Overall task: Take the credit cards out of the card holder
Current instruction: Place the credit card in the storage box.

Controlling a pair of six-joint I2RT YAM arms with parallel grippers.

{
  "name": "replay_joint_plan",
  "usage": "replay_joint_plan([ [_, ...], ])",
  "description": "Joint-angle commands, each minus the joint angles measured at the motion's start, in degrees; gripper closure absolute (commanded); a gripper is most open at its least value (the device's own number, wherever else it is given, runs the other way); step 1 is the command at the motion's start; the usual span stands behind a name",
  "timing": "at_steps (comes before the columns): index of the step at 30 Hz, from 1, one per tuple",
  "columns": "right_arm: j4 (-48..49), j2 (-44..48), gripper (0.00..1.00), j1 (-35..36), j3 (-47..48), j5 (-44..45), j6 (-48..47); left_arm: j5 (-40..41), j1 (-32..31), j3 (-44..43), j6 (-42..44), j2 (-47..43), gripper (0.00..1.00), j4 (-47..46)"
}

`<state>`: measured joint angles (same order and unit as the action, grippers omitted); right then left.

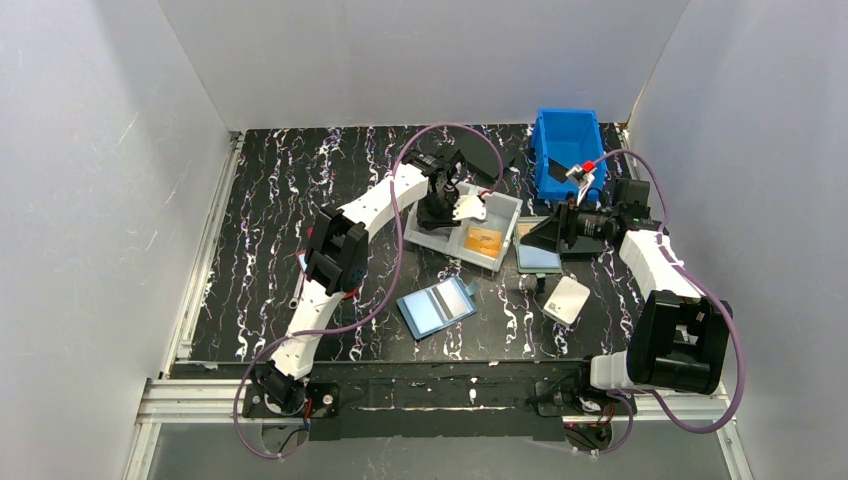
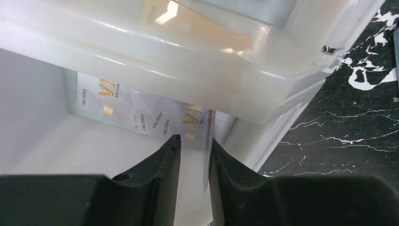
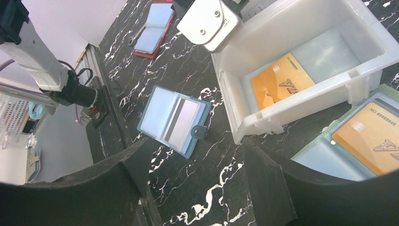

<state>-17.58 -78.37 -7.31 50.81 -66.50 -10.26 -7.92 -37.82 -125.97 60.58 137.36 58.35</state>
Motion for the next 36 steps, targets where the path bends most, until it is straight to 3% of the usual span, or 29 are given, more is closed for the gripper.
replay_joint_plan([
  [1, 1.94, 0.41, 0.22, -0.51, -0.01, -1.75, 0.79, -0.15, 0.29, -0.14, -1.15, -2.88, 0.72, -1.17],
  [31, 3.61, 0.31, 0.21, -0.57, -0.84, -3.11, 2.40, 2.94, 0.43, -1.36, -5.99, -6.25, 0.57, -7.26],
  [36, 3.70, 0.48, 0.21, -0.55, -0.84, -3.26, 2.31, 3.38, 0.72, -1.70, -13.48, -8.56, 0.56, -9.25],
])
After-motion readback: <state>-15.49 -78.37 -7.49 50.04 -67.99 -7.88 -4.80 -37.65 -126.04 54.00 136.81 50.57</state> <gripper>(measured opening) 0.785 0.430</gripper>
